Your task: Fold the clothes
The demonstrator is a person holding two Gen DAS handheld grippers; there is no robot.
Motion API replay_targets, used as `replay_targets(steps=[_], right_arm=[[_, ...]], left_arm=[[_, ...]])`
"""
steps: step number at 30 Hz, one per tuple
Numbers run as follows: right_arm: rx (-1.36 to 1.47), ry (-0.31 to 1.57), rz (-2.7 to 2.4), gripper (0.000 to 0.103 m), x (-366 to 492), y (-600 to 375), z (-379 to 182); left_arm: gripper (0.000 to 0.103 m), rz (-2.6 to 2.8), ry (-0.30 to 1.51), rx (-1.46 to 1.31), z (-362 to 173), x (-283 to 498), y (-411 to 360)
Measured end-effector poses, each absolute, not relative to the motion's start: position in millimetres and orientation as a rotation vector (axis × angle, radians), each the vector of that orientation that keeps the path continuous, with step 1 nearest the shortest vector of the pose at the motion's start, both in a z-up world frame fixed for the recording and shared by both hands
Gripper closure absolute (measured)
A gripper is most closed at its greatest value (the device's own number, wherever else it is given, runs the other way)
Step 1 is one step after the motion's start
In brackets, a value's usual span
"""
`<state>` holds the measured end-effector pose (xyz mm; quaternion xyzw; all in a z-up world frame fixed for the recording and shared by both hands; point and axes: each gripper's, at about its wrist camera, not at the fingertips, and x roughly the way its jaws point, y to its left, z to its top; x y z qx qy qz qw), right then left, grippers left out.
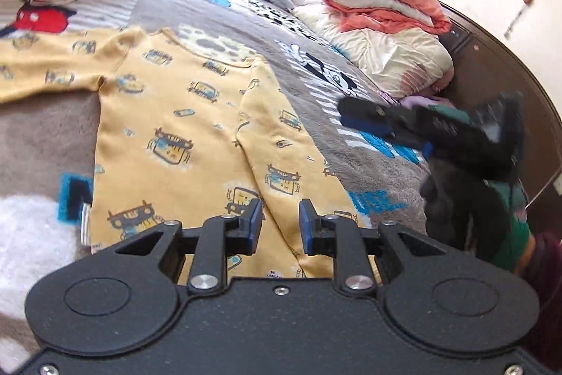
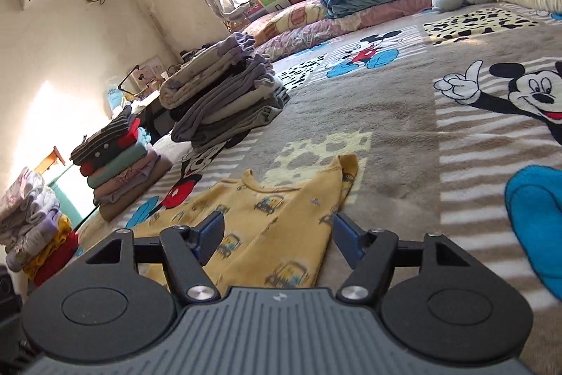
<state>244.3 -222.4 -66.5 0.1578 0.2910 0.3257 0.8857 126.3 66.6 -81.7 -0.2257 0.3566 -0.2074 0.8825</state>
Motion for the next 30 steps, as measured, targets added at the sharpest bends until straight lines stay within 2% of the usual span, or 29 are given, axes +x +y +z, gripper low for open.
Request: replay_targets(steps=[3, 7, 11, 12, 13, 17, 21, 25, 30], right_arm=[[0.269, 0.591, 0.657, 0.045, 192, -221, -67], [0.193, 0.602, 0.566, 0.046, 144, -219, -83], [0.095, 0.659, 0.543, 0.046, 137, -210, -98], [0.101, 0.658, 0.541, 0.047, 136, -211, -101], [0.117, 0.655, 0.541, 0.046, 134, -213, -105], [0.108, 0.64, 0.537, 0.046, 129, -214, -109], [0.079, 0.627, 0.517, 0.045, 125, -209, -110], [0.013, 0.594, 0.489, 0.038, 116, -202, -104], [-0.105, 0.542, 0.436, 0.037, 103, -196, -96]], left_arm=[[0.084, -0.416, 0.774, -0.58, -92, 129, 73], [0.084, -0.401, 0.788, -0.644, -99, 128, 71], [0.084, -0.38, 0.784, -0.601, -100, 129, 59], [0.091, -0.372, 0.777, -0.592, -100, 129, 56], [0.103, -0.363, 0.772, -0.579, -101, 130, 54], [0.103, -0.333, 0.721, -0.502, -86, 122, 46], [0.101, -0.231, 0.716, -0.289, -88, 120, 31], [0.1, -0.288, 0.609, -0.195, -68, 102, 14], [0.1, -0.367, 0.678, -0.124, -93, 105, -10]])
